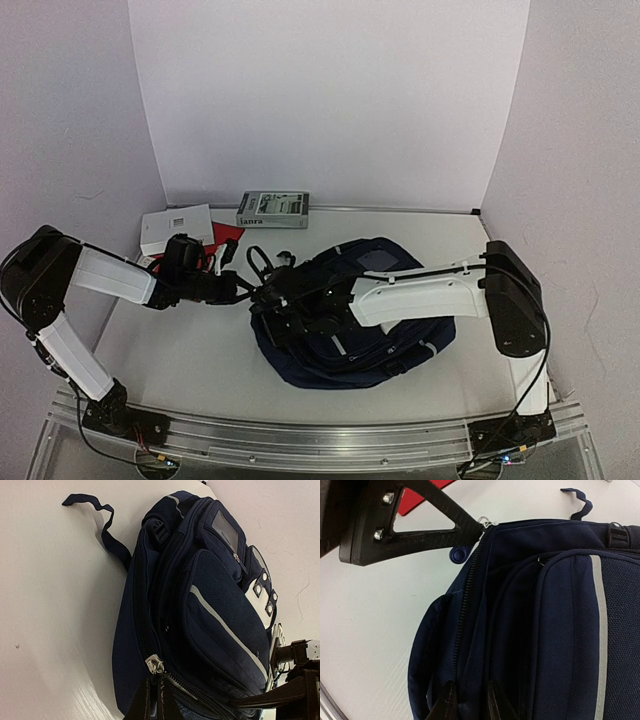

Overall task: Pack the student bag
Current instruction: Unzip the student bag at the center of the board.

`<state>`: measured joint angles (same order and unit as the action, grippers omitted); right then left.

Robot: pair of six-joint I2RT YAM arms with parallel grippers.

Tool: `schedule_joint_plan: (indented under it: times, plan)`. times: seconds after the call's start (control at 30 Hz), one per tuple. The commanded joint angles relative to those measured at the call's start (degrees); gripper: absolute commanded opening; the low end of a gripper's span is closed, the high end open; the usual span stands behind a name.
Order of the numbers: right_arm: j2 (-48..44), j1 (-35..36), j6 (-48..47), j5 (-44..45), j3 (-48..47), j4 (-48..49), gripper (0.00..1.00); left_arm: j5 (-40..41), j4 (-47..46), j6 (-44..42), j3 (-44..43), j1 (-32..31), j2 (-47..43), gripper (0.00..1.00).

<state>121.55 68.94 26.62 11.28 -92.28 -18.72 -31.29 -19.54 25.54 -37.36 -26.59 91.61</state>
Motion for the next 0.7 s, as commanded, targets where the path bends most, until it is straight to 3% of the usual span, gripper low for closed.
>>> schedule_joint_plan:
  times: [0.0, 0.33, 0.67]
  plan:
    - [-3.2, -0.9, 0.6, -4.8, 2.6, 1.6, 0.02, 3.1, -2.1, 0.2, -0.6, 0.1, -2.5, 0.0]
    - [-16.1, -1.2, 1.3, -6.4, 9.0, 1.7, 0.0, 10.9, 2.4, 2.0, -3.4, 1.9, 2.1, 0.0]
    - [-26.1, -1.2, -0.3, -14.0, 11.1, 1.3, 0.0, 10.5, 1.9, 1.4, -7.8, 2.2, 6.3, 0.0]
